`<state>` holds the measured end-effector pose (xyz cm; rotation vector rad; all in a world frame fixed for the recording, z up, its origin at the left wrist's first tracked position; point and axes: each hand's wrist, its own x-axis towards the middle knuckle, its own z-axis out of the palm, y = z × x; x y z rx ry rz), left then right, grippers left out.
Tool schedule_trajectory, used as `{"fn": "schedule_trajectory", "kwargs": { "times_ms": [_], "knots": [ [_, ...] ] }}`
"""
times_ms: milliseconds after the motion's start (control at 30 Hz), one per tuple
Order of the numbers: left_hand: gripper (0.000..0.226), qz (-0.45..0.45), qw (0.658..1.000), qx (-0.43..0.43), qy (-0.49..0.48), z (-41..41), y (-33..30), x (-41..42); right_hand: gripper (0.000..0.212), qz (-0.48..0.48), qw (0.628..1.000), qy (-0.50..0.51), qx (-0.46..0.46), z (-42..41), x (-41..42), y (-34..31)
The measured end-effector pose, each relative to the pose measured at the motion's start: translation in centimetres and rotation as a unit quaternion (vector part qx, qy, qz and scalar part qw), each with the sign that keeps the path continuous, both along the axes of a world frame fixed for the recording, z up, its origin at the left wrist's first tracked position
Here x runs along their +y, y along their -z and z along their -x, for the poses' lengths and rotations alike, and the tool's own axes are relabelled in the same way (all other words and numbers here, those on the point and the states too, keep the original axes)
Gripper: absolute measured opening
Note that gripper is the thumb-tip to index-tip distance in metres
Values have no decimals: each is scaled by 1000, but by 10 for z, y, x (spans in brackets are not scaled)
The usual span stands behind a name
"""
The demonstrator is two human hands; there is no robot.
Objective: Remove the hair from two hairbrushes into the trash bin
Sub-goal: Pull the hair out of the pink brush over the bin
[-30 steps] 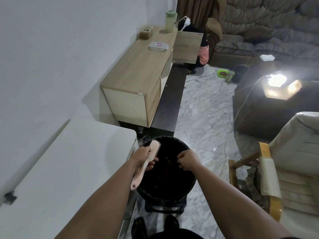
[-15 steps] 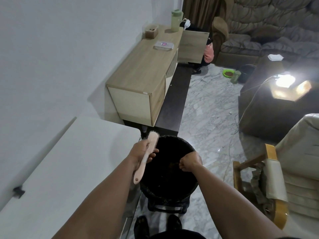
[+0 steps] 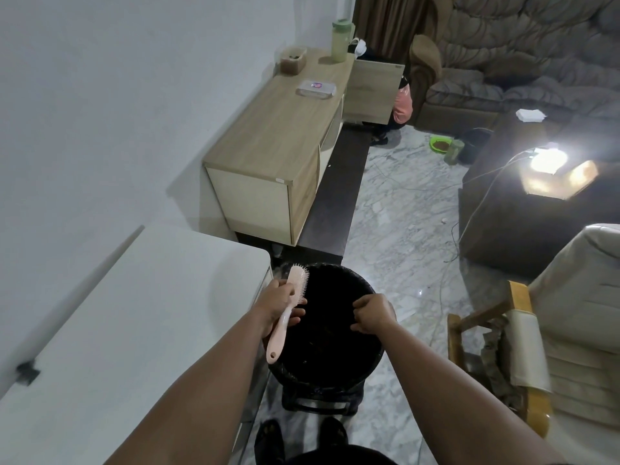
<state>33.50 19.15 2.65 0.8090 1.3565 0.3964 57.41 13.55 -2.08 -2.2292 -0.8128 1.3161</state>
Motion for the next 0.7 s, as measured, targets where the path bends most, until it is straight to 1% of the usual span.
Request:
{"fn": "schedule_trajectory", "kwargs": {
  "times_ms": [67,100,133,200,267,333,400,467,500,533,633,700],
  "knots": [
    [36,-2,1000,18,13,-1,4,-2,10,-11,997,-8,-78,-4,-2,-3],
    [37,-3,1000,23,20,-1,6,-3,6,-17,992,-34,-119,-6,-3,-4],
    [37,-4,999,26,25,-1,7,-3,7,-25,988,-64,-139,-8,-3,-4],
    [38,-3,999,22,31,-1,7,-5,21,-45,986,-118,-108,-6,-1,-6],
    [39,0,999,15,40,-3,7,-6,29,-71,988,-120,-65,-3,3,-11],
    [42,-3,999,17,46,-6,6,-7,28,-108,987,-107,-56,0,10,-16],
    [45,-4,999,14,46,-8,6,-6,22,-120,985,-114,-47,6,17,-24],
    [46,0,999,6,50,-9,3,-6,16,-118,988,-100,5,12,21,-32],
    [46,1,999,1,53,-9,1,-6,17,-125,987,-101,22,15,23,-35],
    [45,3,998,-6,57,-9,-1,-6,20,-145,983,-111,26,17,25,-37],
    [35,4,998,-15,66,-9,-2,-9,32,-212,962,-172,-19,29,25,-42],
    [32,-11,995,-22,93,-11,0,-10,37,-230,948,-216,-43,41,23,-45]
  ]
}}
